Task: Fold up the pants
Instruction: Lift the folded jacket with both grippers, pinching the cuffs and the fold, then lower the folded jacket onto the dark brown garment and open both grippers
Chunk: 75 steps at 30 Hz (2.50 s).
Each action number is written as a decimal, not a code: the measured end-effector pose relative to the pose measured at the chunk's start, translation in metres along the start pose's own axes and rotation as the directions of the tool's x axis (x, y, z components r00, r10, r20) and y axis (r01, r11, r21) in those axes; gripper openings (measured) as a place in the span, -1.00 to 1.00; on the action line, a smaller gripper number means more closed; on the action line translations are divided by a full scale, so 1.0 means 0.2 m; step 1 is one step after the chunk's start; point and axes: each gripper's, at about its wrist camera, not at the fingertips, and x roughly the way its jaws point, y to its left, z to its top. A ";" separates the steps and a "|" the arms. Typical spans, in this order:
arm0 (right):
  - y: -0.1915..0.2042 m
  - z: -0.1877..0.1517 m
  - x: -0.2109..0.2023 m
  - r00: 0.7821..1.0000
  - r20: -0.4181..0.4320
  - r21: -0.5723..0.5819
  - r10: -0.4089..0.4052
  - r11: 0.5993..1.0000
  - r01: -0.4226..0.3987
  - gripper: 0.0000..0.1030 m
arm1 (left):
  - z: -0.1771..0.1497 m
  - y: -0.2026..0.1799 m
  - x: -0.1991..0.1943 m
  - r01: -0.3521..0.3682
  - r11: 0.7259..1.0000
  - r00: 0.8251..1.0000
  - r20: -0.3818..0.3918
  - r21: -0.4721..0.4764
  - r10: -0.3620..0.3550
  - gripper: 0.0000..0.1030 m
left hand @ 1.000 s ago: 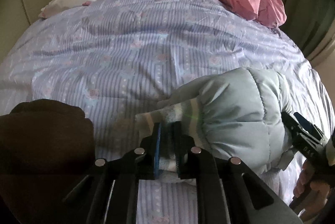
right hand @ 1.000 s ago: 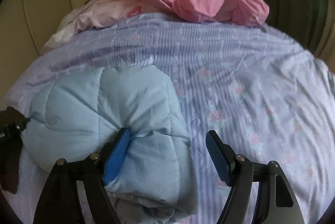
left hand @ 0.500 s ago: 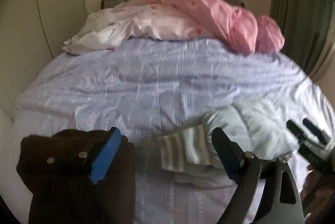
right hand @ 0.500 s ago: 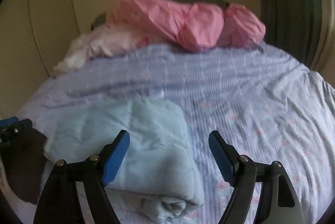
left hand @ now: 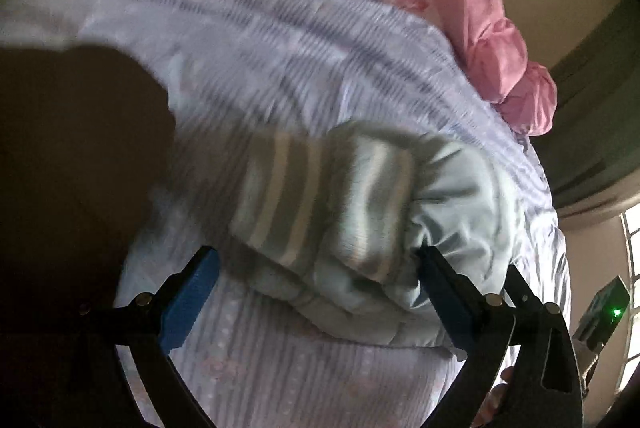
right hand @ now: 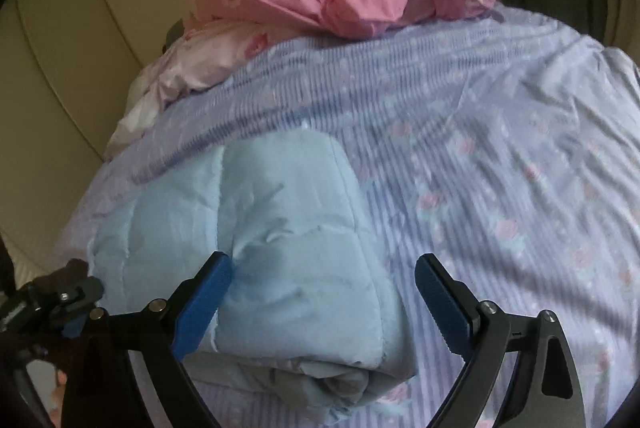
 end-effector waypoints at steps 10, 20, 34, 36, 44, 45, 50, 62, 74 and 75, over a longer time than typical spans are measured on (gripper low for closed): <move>-0.07 -0.07 0.14 0.995 -0.056 0.068 0.083 0.995 -0.079 0.81 | -0.02 0.06 0.16 0.106 0.994 0.994 -0.021 -0.036 -0.107 0.80; -0.01 -0.09 0.18 0.989 -0.046 0.069 0.141 0.988 -0.138 0.32 | -0.01 0.09 0.14 0.168 0.982 0.985 -0.013 -0.082 -0.169 0.39; 0.09 -0.02 -0.21 0.985 0.133 -0.019 0.107 0.994 -0.106 -0.03 | 0.00 -0.03 -0.08 0.266 0.964 0.963 0.058 -0.033 -0.263 -0.13; 0.11 0.00 -0.28 0.983 0.158 -0.043 0.097 0.995 -0.091 -0.03 | 0.00 -0.06 -0.15 0.291 0.956 0.954 0.077 -0.028 -0.288 -0.13; 0.30 0.06 -0.64 0.953 0.271 -0.077 0.136 0.990 -0.120 -0.03 | 0.05 -0.07 -0.63 0.320 0.944 0.925 0.191 0.075 -0.328 -0.14; 0.35 0.07 -0.66 0.948 0.281 -0.083 0.147 0.988 -0.129 -0.03 | 0.06 -0.05 -0.70 0.316 0.945 0.922 0.206 0.088 -0.327 -0.14; 0.63 0.05 -0.80 0.919 0.321 -0.126 0.229 0.972 -0.198 -0.03 | 0.12 0.15 -1.09 0.247 0.959 0.912 0.302 0.138 -0.279 -0.14; 1.40 -0.27 -0.55 0.891 0.194 -0.155 0.410 0.910 -0.384 -0.03 | 0.25 0.93 -1.36 0.077 0.996 0.915 0.394 0.052 -0.092 -0.15; 1.50 -0.50 -0.15 0.947 0.056 -0.081 0.316 0.947 -0.311 0.03 | 0.27 1.21 -1.03 0.055 0.998 0.968 0.245 0.013 -0.056 -0.15; 1.49 -0.51 -0.13 0.953 0.038 -0.067 0.299 0.953 -0.296 0.05 | 0.27 1.22 -1.02 0.050 0.999 0.973 0.227 0.005 -0.050 -0.13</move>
